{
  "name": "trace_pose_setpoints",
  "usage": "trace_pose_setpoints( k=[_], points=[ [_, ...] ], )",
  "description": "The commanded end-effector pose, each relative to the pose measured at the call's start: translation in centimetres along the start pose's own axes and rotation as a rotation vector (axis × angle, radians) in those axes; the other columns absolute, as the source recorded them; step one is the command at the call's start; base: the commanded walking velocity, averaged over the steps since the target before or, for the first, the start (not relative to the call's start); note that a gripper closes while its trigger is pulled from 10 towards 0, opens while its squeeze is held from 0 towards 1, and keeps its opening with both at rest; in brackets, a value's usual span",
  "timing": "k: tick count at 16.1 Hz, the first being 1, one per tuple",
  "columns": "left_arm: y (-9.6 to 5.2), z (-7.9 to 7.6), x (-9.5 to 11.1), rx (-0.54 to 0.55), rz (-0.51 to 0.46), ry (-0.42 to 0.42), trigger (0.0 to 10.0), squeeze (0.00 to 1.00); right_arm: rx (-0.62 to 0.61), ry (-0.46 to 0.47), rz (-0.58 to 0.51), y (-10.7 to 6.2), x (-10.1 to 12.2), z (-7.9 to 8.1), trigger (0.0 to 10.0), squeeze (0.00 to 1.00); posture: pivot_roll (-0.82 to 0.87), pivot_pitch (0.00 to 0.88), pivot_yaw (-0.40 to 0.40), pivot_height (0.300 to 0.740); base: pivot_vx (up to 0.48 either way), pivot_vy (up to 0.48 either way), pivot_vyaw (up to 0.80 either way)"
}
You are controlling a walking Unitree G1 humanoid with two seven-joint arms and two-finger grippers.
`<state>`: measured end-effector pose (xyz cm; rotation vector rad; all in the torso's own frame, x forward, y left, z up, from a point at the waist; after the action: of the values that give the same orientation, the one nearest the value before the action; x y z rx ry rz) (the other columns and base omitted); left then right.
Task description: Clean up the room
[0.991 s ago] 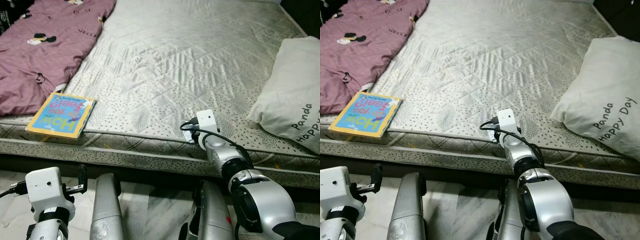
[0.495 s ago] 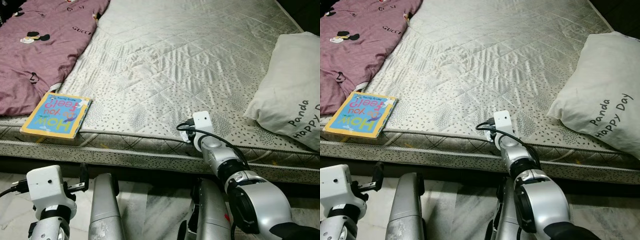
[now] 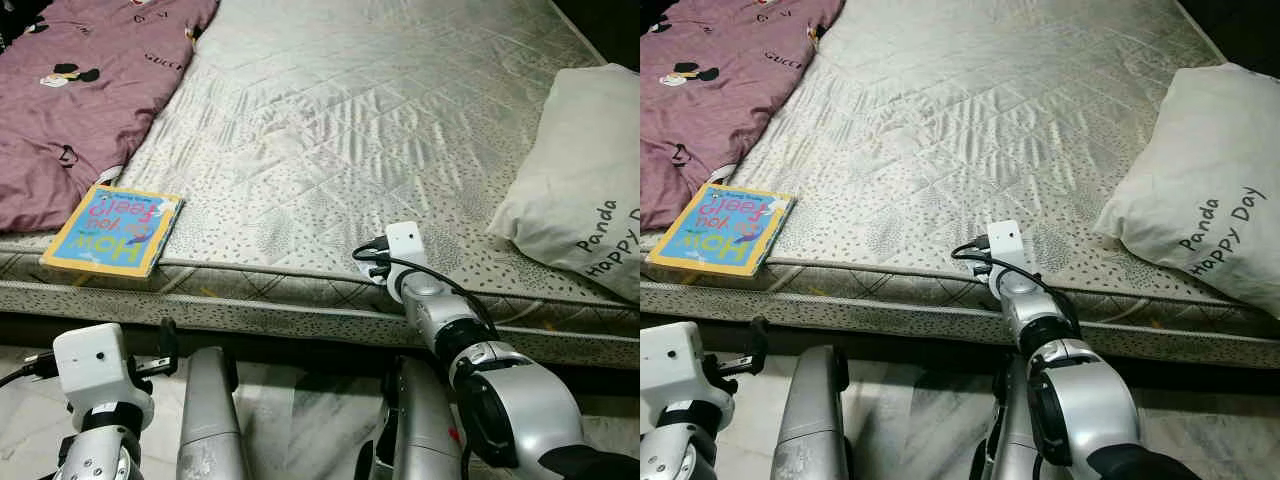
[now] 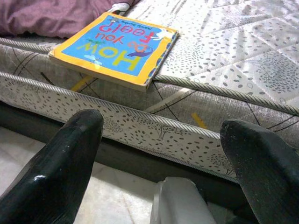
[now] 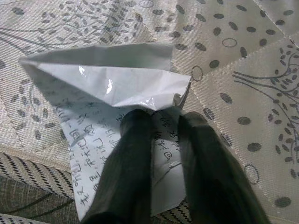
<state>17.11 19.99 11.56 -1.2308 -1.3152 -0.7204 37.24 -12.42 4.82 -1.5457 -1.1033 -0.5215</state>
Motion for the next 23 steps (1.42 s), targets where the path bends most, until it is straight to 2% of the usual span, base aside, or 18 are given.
trace_pose_setpoints(
  k=[1,9,13,17,18,20,22,23],
  points=[
    [0.1,0.2,-0.3,0.014,0.011,0.001,10.0,0.00,0.013,0.011,0.034,-0.1,-1.1,0.2,0.0,0.00,0.20,0.102,-0.075,0.517,0.000,0.000,0.00],
    [0.9,0.0,-0.2,0.015,-0.012,0.001,10.0,0.00,0.012,0.003,0.016,0.0,-0.6,0.1,0.0,0.00,0.20,0.062,-0.088,0.517,0.000,0.000,0.00],
    [2.0,-0.3,0.1,0.014,-0.043,-0.002,10.0,0.00,-0.018,0.077,-0.062,0.0,1.3,-0.7,0.0,0.00,0.19,0.025,-0.090,0.517,0.000,0.000,0.00],
    [3.1,-0.8,0.4,0.004,-0.074,-0.015,10.0,0.00,-0.061,0.112,-0.158,-0.1,4.1,-2.5,0.0,0.00,0.17,0.000,-0.090,0.517,0.000,0.000,0.00],
    [3.4,-0.9,0.5,0.002,-0.082,-0.019,10.0,0.00,-0.063,0.104,-0.192,-0.2,4.9,-3.1,10.0,1.00,0.16,0.000,-0.092,0.517,0.000,0.000,0.00],
    [3.7,-0.9,0.5,0.001,-0.087,-0.022,10.0,0.00,-0.040,0.085,-0.215,-0.3,5.2,-3.3,10.0,1.00,0.16,0.000,-0.093,0.517,0.000,0.000,0.00],
    [3.8,-1.0,0.6,0.000,-0.093,-0.025,10.0,0.00,0.052,0.077,-0.212,-0.4,4.9,-2.9,10.0,1.00,0.16,0.000,-0.092,0.517,0.000,0.000,0.00],
    [3.8,-0.9,0.6,0.000,-0.096,-0.026,10.0,0.00,0.111,0.044,-0.208,-0.5,4.4,-2.6,10.0,1.00,0.16,0.000,-0.090,0.517,0.000,0.000,0.00]
  ],
)
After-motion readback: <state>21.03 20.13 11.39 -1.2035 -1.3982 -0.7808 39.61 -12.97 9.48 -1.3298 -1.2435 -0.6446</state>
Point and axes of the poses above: a point about 5 cm out from each wrist's last joint towards the gripper, its own y axis pointing out of the wrist towards the gripper, its own x axis along the axis of the wrist's last joint, z = x × y, the point moved 2 cm from there along y, pointing out of the wrist towards the gripper, and after that the axes turned 11 degrees about -y, right-handed, at the moved point
